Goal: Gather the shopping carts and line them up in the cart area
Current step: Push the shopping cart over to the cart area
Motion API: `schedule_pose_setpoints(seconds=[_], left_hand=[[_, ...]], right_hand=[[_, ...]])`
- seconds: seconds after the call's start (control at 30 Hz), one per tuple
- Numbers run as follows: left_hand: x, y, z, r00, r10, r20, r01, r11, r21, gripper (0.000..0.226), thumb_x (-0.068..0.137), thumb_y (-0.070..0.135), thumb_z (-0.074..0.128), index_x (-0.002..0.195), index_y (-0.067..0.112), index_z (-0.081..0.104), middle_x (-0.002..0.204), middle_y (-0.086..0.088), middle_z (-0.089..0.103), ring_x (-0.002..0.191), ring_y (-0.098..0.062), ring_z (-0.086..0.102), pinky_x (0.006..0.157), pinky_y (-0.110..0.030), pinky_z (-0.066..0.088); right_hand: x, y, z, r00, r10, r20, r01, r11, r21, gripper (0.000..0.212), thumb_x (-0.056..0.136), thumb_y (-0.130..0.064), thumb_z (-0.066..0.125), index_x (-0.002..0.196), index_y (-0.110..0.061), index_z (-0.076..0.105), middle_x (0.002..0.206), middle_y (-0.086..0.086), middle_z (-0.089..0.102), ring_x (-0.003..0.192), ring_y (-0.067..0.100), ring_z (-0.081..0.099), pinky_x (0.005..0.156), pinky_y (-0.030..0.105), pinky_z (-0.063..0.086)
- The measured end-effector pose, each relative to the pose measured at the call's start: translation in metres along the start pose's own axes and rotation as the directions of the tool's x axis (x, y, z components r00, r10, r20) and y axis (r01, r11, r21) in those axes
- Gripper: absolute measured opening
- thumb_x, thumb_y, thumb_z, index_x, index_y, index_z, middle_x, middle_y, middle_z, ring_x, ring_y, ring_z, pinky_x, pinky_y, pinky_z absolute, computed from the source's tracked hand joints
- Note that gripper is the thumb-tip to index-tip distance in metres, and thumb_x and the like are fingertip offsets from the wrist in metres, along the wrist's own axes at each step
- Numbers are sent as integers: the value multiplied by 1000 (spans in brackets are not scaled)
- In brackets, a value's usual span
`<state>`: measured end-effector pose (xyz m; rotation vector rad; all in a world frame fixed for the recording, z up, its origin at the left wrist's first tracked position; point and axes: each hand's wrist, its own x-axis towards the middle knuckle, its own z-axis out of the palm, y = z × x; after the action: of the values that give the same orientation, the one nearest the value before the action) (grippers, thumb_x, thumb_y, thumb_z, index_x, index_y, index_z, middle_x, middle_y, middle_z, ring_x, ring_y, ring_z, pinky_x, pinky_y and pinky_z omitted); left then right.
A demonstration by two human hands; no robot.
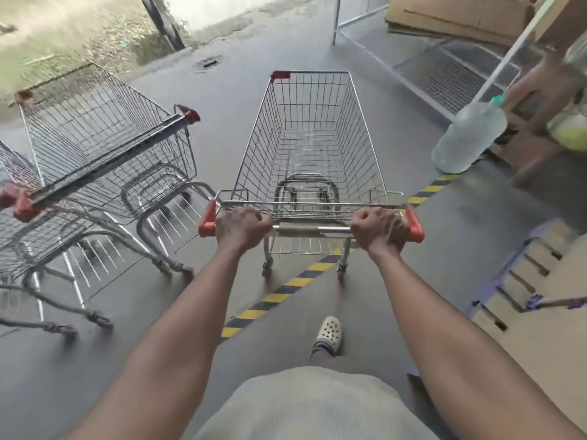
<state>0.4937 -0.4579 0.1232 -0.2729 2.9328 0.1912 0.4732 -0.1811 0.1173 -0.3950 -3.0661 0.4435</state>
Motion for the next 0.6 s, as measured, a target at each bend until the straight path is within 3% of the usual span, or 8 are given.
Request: schedule_pose_setpoints(seconds=[0.07, 0.1, 0.2, 0.4, 0.5, 0.6], left_hand=[[23, 14, -4, 1000, -26, -8, 26, 1000, -8, 51, 92, 56, 39, 70, 18, 65, 72, 0, 59, 71, -24, 58, 59, -32, 33], [34, 19, -6, 999, -39, -11, 39, 999, -6, 51, 92, 56, 39, 70, 18, 64, 74, -1, 59, 72, -24, 56, 62, -33, 35], [62, 32, -8, 997, -77, -23, 77, 997, -13, 54, 89, 58, 35, 68, 18, 65, 71, -1, 58, 68, -23, 53, 65, -34, 36], [116, 33, -19, 986, -144, -80, 138, 988, -72, 64, 76, 62, 19, 62, 18, 63, 57, 5, 50, 58, -18, 52, 57, -29, 33], [150, 24, -25, 981, -167, -97, 159, 984, -83, 52, 84, 55, 33, 62, 18, 64, 56, 5, 52, 52, -9, 46, 53, -24, 27], [188, 15, -32, 977, -181, -111, 172, 981, -86, 40, 90, 43, 48, 60, 18, 59, 55, 5, 51, 51, -7, 43, 51, -22, 24]], right_hand=[[31, -8, 6, 997, 39, -70, -38, 999, 17, 44, 95, -30, 41, 61, -14, 61, 53, 3, 42, 79, 28, 60, 111, 43, 28], [44, -14, 10, 992, 67, -110, -66, 998, 7, 46, 97, -30, 41, 66, -10, 68, 56, 7, 48, 85, 30, 61, 114, 44, 20], [67, -37, 24, 977, 109, -184, -102, 994, 46, 46, 98, -30, 44, 74, -5, 74, 80, 15, 71, 92, 33, 61, 97, 46, 26], [100, -89, 49, 941, 27, -338, 21, 990, 136, 32, 92, -28, 57, 69, -12, 71, 81, 7, 69, 85, 30, 56, 89, 41, 28], [123, -105, 63, 940, -40, -340, 92, 986, 138, 34, 94, -33, 51, 74, -16, 71, 87, 6, 68, 89, 30, 54, 89, 44, 30], [152, -114, 78, 913, -196, -358, 247, 963, 103, 33, 98, -36, 48, 80, -19, 69, 91, 4, 65, 91, 29, 51, 88, 45, 32]])
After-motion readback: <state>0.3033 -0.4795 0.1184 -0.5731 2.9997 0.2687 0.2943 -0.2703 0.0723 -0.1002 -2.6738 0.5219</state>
